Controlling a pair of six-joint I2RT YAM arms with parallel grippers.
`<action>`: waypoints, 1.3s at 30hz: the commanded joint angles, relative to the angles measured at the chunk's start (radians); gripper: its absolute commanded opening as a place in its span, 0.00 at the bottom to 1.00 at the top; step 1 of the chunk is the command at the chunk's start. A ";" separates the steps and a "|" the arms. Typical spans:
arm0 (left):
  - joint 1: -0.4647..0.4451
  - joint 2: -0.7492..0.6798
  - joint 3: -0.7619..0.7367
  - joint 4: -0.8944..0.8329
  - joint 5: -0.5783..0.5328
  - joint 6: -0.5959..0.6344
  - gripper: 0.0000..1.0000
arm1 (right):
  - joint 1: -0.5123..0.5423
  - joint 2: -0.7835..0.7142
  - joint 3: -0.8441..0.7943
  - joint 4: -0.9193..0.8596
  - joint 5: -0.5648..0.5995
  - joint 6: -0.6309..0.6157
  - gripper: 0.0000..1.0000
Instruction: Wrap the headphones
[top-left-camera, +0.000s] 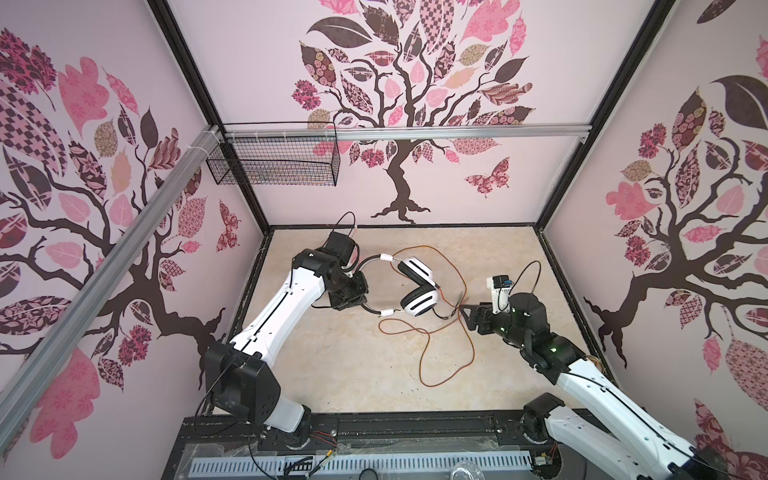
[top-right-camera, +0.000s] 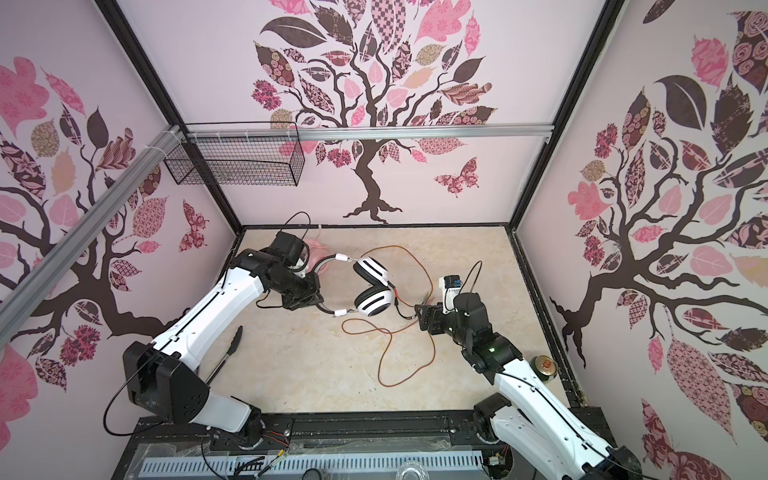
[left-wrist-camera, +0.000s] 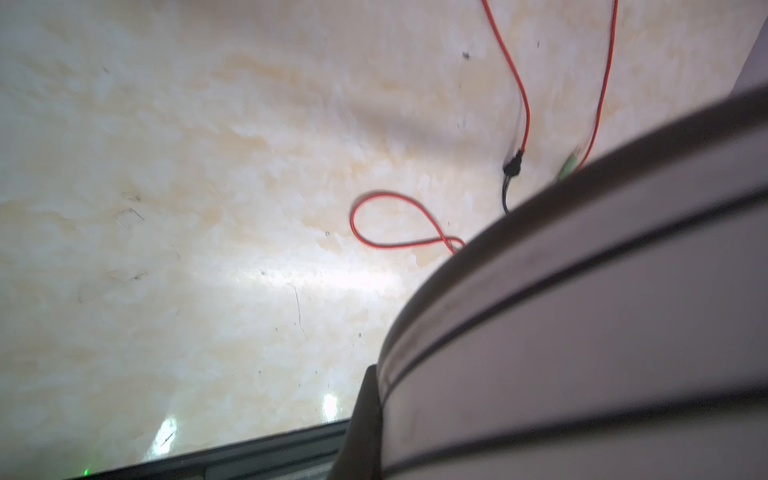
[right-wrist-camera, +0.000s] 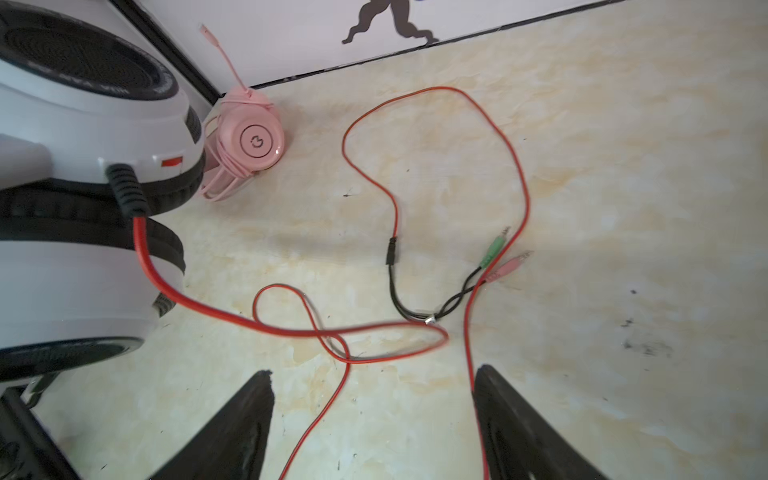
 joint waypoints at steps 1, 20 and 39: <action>0.003 -0.067 -0.055 -0.045 0.157 0.061 0.00 | -0.021 0.009 -0.031 0.057 -0.198 0.030 0.78; 0.002 -0.136 -0.233 0.033 -0.008 0.222 0.00 | -0.009 -0.112 -0.153 0.245 -0.588 0.042 0.48; 0.000 -0.051 -0.181 -0.013 0.041 0.202 0.00 | 0.238 0.102 -0.208 0.344 -0.458 0.013 0.49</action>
